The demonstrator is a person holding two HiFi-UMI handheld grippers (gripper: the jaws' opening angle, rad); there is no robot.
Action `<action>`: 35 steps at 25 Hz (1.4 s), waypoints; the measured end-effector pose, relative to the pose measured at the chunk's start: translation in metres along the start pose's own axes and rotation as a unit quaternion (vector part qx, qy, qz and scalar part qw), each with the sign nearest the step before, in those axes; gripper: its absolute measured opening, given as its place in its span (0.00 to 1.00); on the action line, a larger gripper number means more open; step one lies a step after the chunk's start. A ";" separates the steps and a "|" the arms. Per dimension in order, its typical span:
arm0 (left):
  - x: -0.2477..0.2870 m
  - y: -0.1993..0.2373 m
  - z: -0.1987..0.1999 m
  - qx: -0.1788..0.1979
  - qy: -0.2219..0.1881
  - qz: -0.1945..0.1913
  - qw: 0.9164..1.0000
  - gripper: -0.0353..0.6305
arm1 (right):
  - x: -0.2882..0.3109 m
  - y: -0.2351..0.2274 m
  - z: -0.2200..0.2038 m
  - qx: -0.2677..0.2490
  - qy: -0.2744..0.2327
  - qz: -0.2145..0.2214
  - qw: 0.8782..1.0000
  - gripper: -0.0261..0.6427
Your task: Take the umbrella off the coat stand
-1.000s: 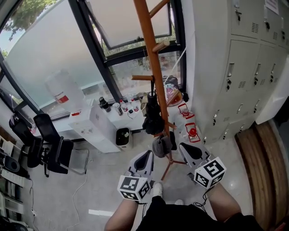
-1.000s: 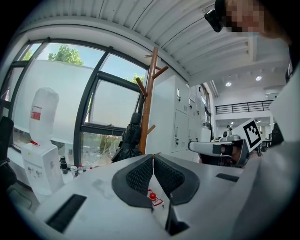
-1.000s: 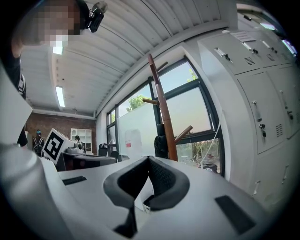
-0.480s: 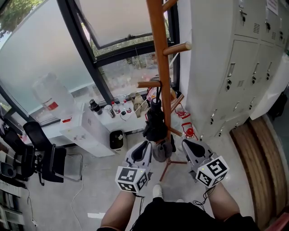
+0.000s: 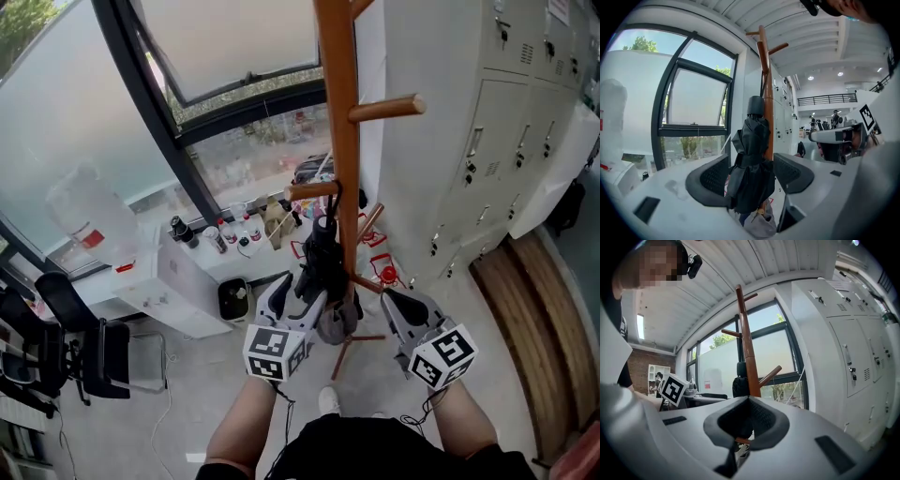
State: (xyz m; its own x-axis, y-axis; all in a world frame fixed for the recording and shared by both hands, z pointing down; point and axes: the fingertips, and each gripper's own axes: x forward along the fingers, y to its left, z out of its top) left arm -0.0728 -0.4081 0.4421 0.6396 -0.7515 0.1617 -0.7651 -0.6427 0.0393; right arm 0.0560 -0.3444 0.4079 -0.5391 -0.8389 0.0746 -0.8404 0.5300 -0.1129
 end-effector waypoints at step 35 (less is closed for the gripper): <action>0.081 -0.015 -0.006 0.039 0.017 -0.220 0.975 0.47 | 0.026 -0.041 -0.009 0.020 -0.001 -0.058 0.998 0.12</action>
State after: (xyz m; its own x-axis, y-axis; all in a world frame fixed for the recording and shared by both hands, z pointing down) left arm -0.0097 -0.4588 0.4610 0.9010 -0.3956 0.1779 -0.4079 -0.9123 0.0373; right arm 0.0766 -0.3866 0.4237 -0.4378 -0.8948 0.0874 -0.8945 0.4237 -0.1429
